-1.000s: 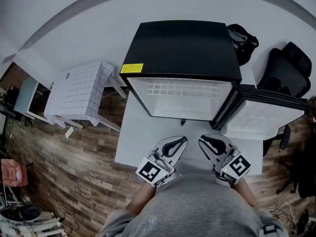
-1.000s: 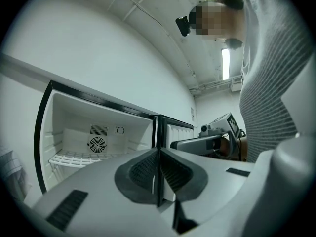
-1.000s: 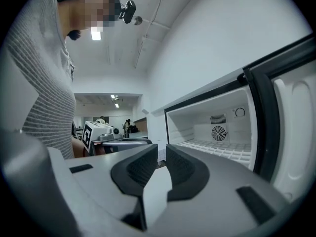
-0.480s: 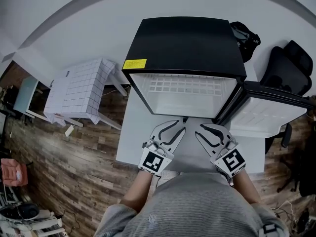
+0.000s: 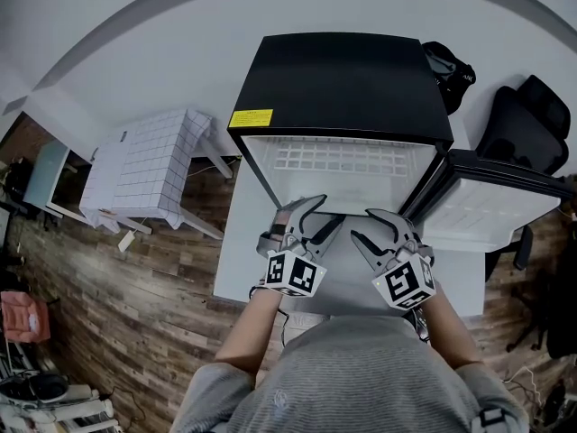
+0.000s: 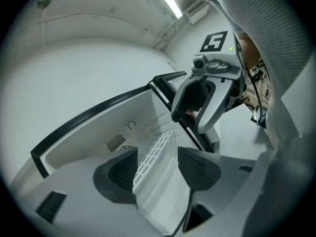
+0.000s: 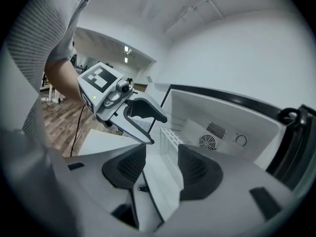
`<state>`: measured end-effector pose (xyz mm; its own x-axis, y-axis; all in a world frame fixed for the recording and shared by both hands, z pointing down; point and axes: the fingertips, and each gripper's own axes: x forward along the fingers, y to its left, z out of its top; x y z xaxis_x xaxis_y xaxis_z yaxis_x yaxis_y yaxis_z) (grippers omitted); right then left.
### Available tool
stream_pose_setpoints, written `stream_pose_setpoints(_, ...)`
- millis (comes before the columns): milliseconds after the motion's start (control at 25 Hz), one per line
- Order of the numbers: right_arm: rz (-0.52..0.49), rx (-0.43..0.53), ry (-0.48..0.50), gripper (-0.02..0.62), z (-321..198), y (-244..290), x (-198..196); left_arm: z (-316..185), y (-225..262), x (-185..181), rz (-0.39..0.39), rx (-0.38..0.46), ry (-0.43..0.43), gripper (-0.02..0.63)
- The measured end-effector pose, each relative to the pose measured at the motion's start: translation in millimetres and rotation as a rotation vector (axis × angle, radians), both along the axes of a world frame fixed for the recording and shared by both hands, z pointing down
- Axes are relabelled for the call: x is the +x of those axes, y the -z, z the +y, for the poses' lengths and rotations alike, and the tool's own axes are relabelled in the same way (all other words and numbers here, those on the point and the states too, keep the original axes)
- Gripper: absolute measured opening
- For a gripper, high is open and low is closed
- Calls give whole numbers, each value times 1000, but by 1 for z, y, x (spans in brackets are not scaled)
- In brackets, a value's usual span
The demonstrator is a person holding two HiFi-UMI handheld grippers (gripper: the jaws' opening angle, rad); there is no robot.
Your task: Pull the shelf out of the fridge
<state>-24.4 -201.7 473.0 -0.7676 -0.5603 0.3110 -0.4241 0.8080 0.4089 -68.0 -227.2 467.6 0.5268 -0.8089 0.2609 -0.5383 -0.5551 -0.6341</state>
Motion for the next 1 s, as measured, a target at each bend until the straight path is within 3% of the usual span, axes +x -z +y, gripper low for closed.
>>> stream_pose_setpoints(200,168,68,-84,212,-23,-22,2,-23,-13,-10,-220,67,35,258)
stream_pose_setpoints(400,331,201,-186,212,-46,-37,7,-42,-26,-17,-429,139,74,259)
stream_pose_setpoints(680,454,264,-236,212,-61,-59,-4,-57,-39,-16,-503,170,88,273)
stream_pose_setpoints(840,493,299,-240,212,-69,-62,-10,-64,-45,-20,-579,196,65,285)
stream_pose_setpoints(1000,553,344,-271,212,-83,-64,-12,-76,-52,-29,-652,217,97,287)
